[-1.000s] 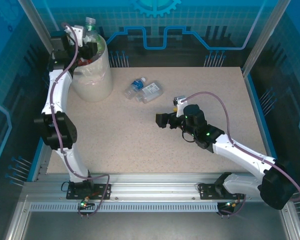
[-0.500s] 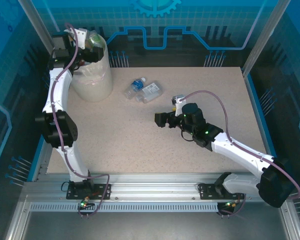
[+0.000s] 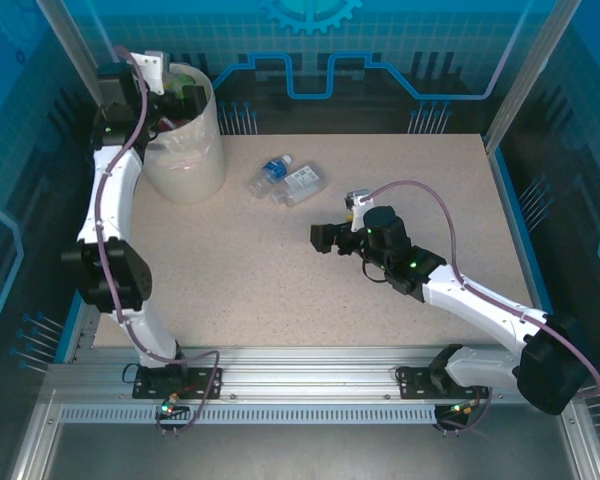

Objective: Put the plastic bottles in the bin

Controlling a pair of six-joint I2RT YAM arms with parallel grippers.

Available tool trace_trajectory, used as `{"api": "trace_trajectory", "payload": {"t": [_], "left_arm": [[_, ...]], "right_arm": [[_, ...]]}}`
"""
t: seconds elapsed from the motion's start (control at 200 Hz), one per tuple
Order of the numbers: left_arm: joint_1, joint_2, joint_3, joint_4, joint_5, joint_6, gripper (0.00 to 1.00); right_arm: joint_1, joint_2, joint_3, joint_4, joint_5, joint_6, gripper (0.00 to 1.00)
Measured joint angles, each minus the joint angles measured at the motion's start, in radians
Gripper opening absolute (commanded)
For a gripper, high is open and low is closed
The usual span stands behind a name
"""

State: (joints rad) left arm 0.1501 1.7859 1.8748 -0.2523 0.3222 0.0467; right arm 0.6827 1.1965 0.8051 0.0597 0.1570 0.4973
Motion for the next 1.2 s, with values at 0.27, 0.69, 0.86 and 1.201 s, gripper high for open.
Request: {"api": "trace_trajectory", "payload": {"t": [0.27,0.69,0.86,1.201], "left_arm": [[-0.164,-0.267,-0.293,0.183,-0.143,-0.144,0.99],[-0.306,-0.417,-0.741,0.351,-0.083,-0.534,0.99],[-0.409,-0.351,-0.739,0.294,-0.073,-0.500,0.99],[-0.463,-0.048,-0.552,0.254,-0.136,-0.390,0.99]], "right_arm": [[-0.013,0.014,0.000,-0.016,0.075,0.100,1.00],[-0.203,0.348,0.299,-0.309,0.003,0.200,1.00],[-0.218,0.418,0.369,-0.348,-0.038,0.207,1.00],[-0.219,0.340,0.323,-0.370,-0.050,0.218,1.00]]}}
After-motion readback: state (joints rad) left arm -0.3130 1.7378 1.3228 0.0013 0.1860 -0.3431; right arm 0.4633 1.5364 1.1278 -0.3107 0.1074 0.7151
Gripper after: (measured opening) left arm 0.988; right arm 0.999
